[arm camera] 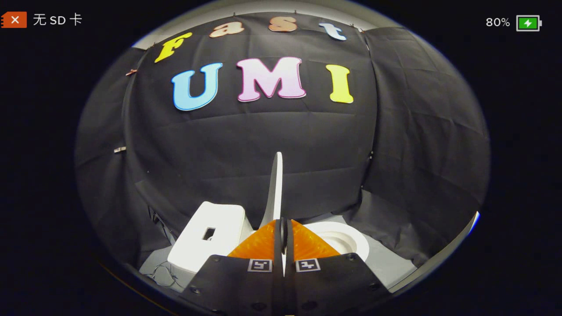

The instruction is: Open the toilet lid.

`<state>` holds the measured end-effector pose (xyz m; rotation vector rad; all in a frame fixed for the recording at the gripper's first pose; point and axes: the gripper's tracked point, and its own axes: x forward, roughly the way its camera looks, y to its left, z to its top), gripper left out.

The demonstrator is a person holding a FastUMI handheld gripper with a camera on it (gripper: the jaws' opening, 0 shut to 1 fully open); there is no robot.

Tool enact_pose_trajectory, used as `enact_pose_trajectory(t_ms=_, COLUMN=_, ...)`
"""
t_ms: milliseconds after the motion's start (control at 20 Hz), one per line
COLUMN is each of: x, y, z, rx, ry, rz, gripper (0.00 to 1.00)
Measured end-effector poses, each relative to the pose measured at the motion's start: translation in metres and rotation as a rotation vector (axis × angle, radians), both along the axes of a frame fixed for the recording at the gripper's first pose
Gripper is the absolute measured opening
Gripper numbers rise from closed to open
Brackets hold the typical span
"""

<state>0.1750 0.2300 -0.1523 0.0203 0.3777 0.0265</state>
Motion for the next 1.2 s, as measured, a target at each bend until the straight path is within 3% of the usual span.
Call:
enact_pose_trajectory(t_ms=1000, x=-0.029, y=0.155, z=-0.016, rx=-0.234, ry=-0.111, rz=0.227, gripper=0.05)
enact_pose_trajectory(t_ms=1200, x=-0.032, y=0.167, z=-0.021, rx=-0.254, ry=-0.116, rz=0.240, gripper=0.05)
